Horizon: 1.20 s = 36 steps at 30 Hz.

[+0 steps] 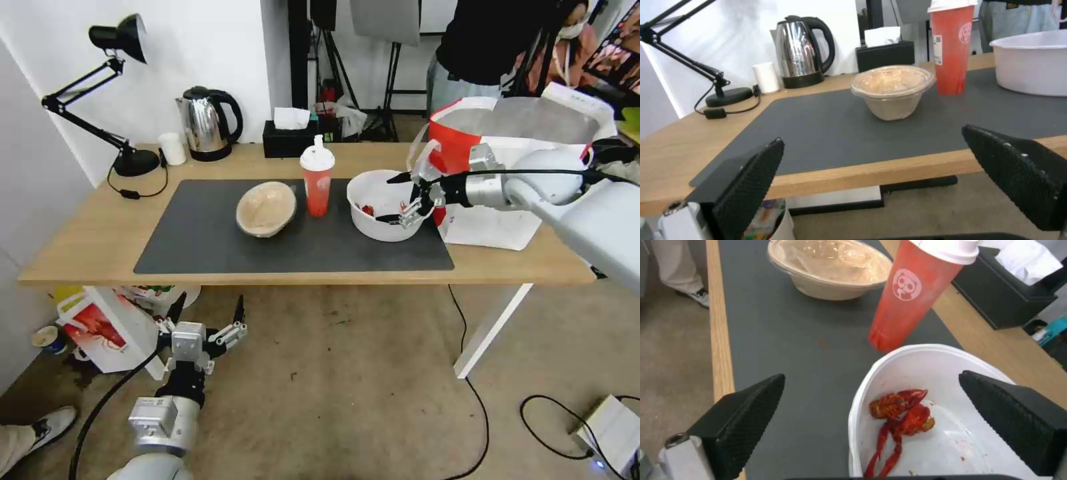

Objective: Pick up the trash from the table and place it into the takeout bag.

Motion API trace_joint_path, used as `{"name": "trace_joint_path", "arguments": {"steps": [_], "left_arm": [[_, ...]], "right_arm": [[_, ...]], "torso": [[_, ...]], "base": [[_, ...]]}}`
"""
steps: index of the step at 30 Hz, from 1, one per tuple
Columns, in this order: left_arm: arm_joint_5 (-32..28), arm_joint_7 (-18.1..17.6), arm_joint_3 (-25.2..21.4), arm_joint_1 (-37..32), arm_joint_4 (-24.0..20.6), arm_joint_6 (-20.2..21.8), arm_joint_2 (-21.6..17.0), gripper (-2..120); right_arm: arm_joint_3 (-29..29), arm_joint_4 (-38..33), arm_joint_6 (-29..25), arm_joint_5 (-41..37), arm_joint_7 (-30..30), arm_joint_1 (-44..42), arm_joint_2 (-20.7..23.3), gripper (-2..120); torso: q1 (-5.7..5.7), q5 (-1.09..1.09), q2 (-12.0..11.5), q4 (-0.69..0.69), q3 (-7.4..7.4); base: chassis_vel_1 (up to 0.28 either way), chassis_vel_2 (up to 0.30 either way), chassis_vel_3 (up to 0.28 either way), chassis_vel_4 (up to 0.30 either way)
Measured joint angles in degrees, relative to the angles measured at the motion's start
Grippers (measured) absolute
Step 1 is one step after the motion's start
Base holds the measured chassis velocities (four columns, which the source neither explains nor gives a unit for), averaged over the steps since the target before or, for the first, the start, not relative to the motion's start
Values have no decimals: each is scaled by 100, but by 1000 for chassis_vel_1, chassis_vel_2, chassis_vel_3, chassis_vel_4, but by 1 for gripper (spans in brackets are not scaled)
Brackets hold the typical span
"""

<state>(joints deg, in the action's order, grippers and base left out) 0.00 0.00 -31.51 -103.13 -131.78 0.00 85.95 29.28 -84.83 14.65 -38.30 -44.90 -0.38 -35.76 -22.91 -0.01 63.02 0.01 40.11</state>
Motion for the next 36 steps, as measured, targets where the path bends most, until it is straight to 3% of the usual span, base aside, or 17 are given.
{"name": "trace_joint_path", "arguments": {"steps": [15, 27, 36], "left_arm": [[0, 0, 0, 0, 0, 0, 0, 100], [0, 0, 0, 0, 0, 0, 0, 100], [0, 0, 0, 0, 0, 0, 0, 100]], "right_arm": [[-96, 86, 87, 2, 234, -405, -140, 100], [735, -232, 800, -529, 919, 142, 108, 100], [1265, -253, 903, -785, 998, 622, 226, 100]], "torso": [[0, 1, 0, -1, 0], [0, 0, 0, -1, -1], [0, 1, 0, -1, 0]], "base": [[0, 0, 0, 0], [0, 0, 0, 0], [0, 0, 0, 0]]}}
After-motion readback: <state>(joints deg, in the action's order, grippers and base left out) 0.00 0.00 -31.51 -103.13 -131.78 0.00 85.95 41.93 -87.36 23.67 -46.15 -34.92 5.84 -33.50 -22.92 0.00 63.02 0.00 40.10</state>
